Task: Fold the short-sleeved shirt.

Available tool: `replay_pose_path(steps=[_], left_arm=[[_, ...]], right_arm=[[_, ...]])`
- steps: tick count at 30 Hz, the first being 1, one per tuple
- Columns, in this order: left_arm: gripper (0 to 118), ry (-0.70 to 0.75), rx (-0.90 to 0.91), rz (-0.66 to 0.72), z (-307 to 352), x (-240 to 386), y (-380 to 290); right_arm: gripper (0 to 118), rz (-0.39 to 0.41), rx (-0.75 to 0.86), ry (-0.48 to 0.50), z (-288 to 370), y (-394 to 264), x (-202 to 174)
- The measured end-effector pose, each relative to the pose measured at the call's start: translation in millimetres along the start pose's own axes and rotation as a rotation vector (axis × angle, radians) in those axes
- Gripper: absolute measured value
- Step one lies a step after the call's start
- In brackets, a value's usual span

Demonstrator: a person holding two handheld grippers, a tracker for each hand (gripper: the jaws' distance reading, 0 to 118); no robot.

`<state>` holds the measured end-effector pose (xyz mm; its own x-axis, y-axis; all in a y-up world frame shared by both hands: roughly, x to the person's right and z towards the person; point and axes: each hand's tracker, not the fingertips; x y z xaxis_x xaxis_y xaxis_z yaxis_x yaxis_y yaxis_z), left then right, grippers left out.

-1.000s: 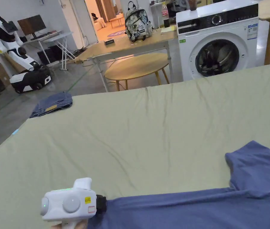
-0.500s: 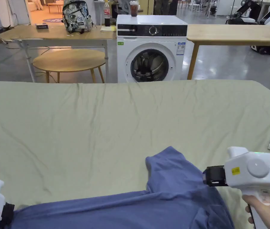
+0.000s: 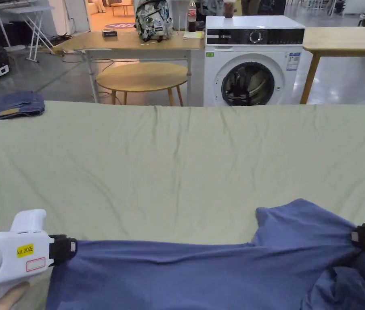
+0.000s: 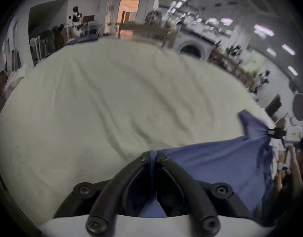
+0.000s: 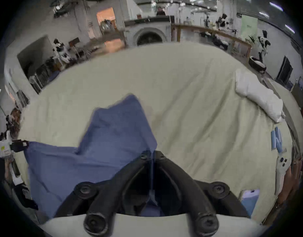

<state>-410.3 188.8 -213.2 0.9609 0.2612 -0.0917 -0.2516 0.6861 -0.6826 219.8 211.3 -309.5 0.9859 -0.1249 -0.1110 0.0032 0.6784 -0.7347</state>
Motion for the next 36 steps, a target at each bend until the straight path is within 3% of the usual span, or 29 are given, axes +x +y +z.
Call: replay_pose_path(steps=[4,6,10,17,21,22,23,24,25,30,34,36], left_arm=[[2,0.008,0.053,-0.099,64.4,3.0,-40.3],[2,-0.007,0.047,-0.092,86.4,-2.3,-68.7],[2,-0.040,-0.020,-0.070,111.8,-5.8,-131.9],[2,-0.027,-0.076,0.029,110.3,-24.6,-192.0],[4,-0.029,-0.040,-0.005,104.5,-17.7,-197.8],[15,-0.037,-0.012,-0.010,106.6,-16.2,-198.2],[43,-0.034,0.028,-0.009,111.5,-12.7,-197.1],[58,-0.025,0.046,-0.006,116.0,-19.3,-194.3],[58,-0.026,0.102,-0.013,126.7,-14.3,-190.5],[58,0.072,0.308,-0.149,185.8,28.7,-164.5],[57,0.086,0.504,-0.137,222.5,70.1,-147.2],[54,0.085,0.557,-0.120,227.0,76.8,-141.9]], right_arm=[[2,0.007,0.112,0.016,81.6,-52.4,-4.8],[2,-0.067,0.126,-0.004,110.8,-89.6,-1.0],[2,-0.101,0.118,-0.047,143.2,-166.2,10.6],[2,-0.226,0.033,-0.087,136.4,-237.5,24.6],[2,-0.216,0.028,-0.122,121.7,-247.2,16.3],[9,-0.190,0.039,-0.127,120.8,-248.2,13.4],[36,-0.154,0.038,-0.155,120.4,-248.2,11.6],[61,-0.141,0.043,-0.179,122.6,-247.8,10.5],[74,-0.127,0.058,-0.187,127.7,-247.0,10.6],[73,-0.045,0.277,-0.209,186.4,-219.7,-6.8],[74,-0.008,0.449,-0.091,213.6,-184.6,-45.2],[64,0.014,0.486,-0.037,212.5,-172.5,-64.7]])
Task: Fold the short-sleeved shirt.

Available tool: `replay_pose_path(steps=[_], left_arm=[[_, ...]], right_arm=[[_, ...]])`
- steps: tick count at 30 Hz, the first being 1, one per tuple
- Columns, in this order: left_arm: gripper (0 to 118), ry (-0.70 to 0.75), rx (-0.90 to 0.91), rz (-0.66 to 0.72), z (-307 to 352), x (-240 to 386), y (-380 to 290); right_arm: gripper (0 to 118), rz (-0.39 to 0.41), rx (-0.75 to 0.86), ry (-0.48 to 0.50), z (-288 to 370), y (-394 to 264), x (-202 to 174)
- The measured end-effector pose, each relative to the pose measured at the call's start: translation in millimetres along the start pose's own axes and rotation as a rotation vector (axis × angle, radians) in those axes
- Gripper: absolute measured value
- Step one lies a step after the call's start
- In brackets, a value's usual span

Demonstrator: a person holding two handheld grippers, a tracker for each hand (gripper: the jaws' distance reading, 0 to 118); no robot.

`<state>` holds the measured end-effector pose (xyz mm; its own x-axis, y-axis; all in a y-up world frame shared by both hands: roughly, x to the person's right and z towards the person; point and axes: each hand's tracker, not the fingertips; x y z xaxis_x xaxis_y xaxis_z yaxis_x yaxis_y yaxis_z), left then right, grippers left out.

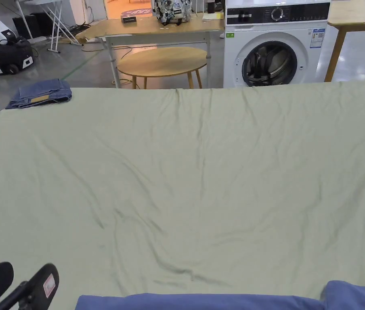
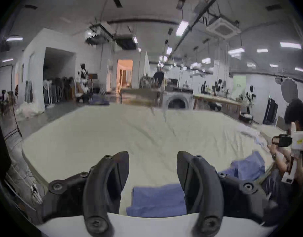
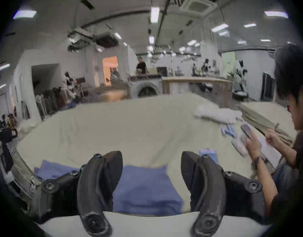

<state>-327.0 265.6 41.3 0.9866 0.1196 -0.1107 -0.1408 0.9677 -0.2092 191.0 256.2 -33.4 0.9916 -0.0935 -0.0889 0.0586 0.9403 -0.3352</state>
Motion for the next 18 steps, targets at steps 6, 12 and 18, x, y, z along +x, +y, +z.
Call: replay_pose_path(steps=[6,12,18], left_arm=[[0,-0.007,0.020,-0.002,-4.1,18.1,11.1],[0,-0.098,-0.060,0.155,-14.2,-19.3,9.7],[91,-0.303,-0.246,0.581,-53.6,-101.8,-50.0]], right_arm=[[0,0.103,-0.026,0.104,-29.9,8.8,-49.3],[0,0.112,-0.052,0.157,-38.7,2.0,-62.4],[0,0.064,-0.110,0.201,-41.6,-7.0,-55.4]])
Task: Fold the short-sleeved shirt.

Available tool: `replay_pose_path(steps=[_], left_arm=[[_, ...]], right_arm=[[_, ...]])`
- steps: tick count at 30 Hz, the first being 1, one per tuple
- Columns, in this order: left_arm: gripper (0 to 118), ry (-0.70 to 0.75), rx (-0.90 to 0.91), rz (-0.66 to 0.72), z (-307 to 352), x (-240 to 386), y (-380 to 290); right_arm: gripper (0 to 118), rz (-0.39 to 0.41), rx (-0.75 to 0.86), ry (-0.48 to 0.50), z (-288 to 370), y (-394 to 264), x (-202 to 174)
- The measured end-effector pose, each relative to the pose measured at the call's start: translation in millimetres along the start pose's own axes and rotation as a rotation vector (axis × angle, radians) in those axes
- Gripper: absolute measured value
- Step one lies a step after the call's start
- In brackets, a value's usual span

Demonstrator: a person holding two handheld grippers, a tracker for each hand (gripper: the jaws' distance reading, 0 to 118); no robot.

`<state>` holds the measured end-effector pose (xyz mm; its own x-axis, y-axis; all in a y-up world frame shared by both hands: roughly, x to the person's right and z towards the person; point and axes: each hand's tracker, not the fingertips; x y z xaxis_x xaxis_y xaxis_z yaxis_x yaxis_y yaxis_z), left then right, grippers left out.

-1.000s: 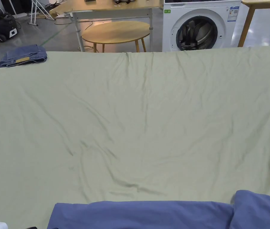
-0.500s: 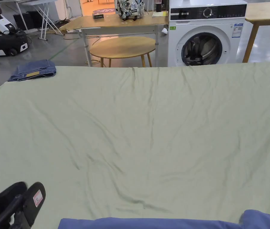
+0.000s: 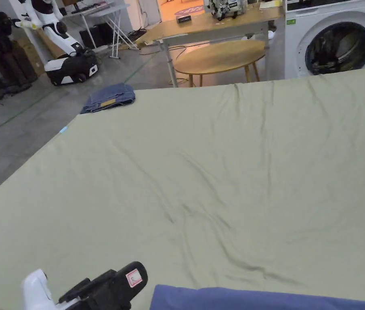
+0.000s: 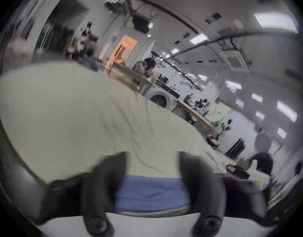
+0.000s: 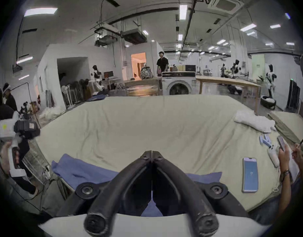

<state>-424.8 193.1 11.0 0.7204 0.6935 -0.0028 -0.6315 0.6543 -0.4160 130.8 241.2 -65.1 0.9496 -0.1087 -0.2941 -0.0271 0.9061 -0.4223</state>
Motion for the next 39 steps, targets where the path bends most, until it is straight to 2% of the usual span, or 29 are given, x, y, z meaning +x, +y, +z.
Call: replay_pose_path(steps=[1,2,4,8,10,12,13,15,16,18,20,22,24,27,29,30,32,34,37,39], left_arm=[[102,-0.017,-0.022,0.056,-5.5,-19.1,-4.0],[102,-0.026,-0.038,0.099,-11.0,-34.2,-7.6],[102,0.012,-0.086,0.191,-25.4,-66.3,-15.4],[102,0.052,-0.166,0.241,-57.0,-101.4,-32.5],[102,0.032,-0.206,0.292,-73.3,-118.7,-47.5],[99,-0.086,-0.120,0.336,-78.5,-117.6,-48.0],[87,-0.086,-0.145,0.403,-86.1,-114.5,-48.1],[34,-0.077,-0.198,0.403,-101.2,-90.5,-57.2],[15,-0.063,-0.270,0.360,-113.8,-84.9,-64.4],[13,-0.020,-0.334,0.334,-125.6,-87.7,-77.7],[12,-0.081,-0.232,0.420,-121.2,-86.6,-73.1],[10,-0.035,-0.115,0.443,-100.6,-76.0,-57.2],[7,-0.051,-0.061,0.434,-81.3,-73.0,-30.7],[6,0.083,-0.010,0.240,-47.7,-54.3,20.2],[6,0.231,0.001,0.051,-29.9,-28.1,47.3],[6,0.257,-0.002,-0.011,-25.9,-25.6,58.1],[6,0.260,-0.025,-0.109,-28.0,6.8,60.7],[6,0.225,-0.064,-0.201,-48.7,37.3,48.1],[6,0.190,-0.200,-0.268,-102.1,72.6,-0.9],[6,0.116,-0.309,-0.309,-142.1,83.4,-38.7]], right_arm=[[0,-0.003,-0.016,-0.004,-1.6,-3.4,-0.1],[0,-0.005,-0.031,-0.004,-1.4,-5.3,1.4],[0,-0.012,-0.055,-0.015,1.1,-9.0,4.9],[0,-0.057,-0.084,-0.020,3.1,-15.1,11.1],[0,-0.079,-0.096,-0.024,3.2,-17.8,12.4],[0,-0.095,-0.099,-0.032,4.7,-18.1,12.7],[0,-0.101,-0.099,-0.033,5.8,-19.6,12.5],[0,-0.124,-0.100,-0.021,6.1,-20.4,12.6],[0,-0.131,-0.103,-0.015,5.5,-20.7,12.5],[0,-0.123,-0.110,-0.026,4.7,-21.2,9.2],[0,-0.095,-0.108,-0.042,7.9,-19.6,6.4],[0,-0.088,-0.104,-0.036,12.4,-19.5,6.6],[0,-0.098,-0.104,-0.033,11.8,-19.4,8.5],[0,-0.115,-0.109,-0.038,9.1,-28.2,23.8],[0,-0.159,-0.113,-0.031,4.6,-33.8,28.3],[0,-0.185,-0.115,-0.020,2.9,-35.9,30.2],[0,-0.220,-0.113,-0.006,-0.2,-38.4,33.0],[0,-0.218,-0.117,-0.010,-3.5,-38.6,28.9],[0,-0.215,-0.117,-0.002,-3.8,-39.0,28.9],[0,-0.202,-0.107,-0.003,0.7,-38.6,27.6]])
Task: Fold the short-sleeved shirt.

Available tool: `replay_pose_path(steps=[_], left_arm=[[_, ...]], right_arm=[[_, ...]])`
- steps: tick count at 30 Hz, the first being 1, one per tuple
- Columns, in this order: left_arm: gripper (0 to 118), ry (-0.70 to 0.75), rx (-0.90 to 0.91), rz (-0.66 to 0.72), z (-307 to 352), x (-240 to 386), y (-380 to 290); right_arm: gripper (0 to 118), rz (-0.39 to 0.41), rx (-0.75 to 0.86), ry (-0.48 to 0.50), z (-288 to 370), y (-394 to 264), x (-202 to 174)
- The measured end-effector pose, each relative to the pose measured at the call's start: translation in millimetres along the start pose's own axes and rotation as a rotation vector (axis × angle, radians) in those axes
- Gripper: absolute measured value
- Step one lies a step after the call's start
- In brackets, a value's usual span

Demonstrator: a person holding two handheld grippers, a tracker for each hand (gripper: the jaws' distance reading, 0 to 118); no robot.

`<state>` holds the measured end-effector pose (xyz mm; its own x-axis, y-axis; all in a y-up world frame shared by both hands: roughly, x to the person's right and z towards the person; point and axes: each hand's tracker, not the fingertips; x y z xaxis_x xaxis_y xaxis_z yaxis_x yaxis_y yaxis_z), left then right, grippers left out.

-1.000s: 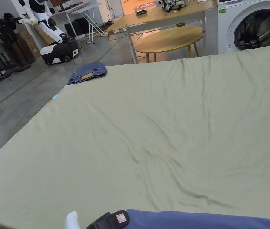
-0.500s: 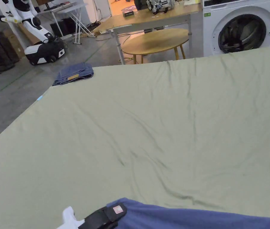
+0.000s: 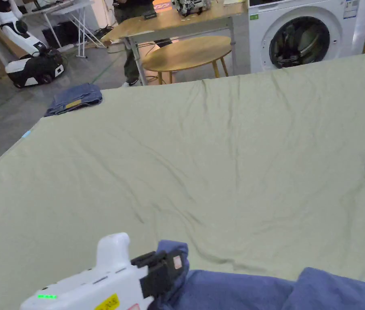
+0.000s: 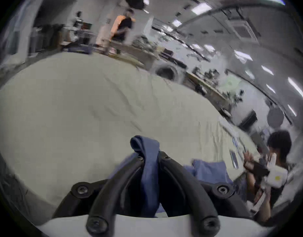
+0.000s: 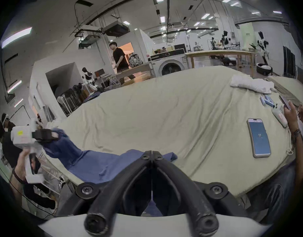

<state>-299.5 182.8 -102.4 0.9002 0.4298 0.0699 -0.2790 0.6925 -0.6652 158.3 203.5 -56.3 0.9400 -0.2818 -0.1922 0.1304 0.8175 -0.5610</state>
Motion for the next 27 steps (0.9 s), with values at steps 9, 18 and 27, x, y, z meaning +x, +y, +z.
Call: replay_pose_path(steps=[9,18,27], left_arm=[[69,-0.234,-0.041,-0.005,-61.8,40.2,-25.6],[0,-0.197,-0.132,0.148,-74.5,16.0,-52.7],[8,-0.230,-0.162,0.086,-89.4,28.2,-61.9]], right_arm=[[0,-0.011,0.003,-0.072,19.9,-16.0,14.8],[0,-0.081,-0.032,-0.069,15.8,-26.9,22.8],[0,-0.056,-0.056,-0.054,9.5,-31.0,9.5]])
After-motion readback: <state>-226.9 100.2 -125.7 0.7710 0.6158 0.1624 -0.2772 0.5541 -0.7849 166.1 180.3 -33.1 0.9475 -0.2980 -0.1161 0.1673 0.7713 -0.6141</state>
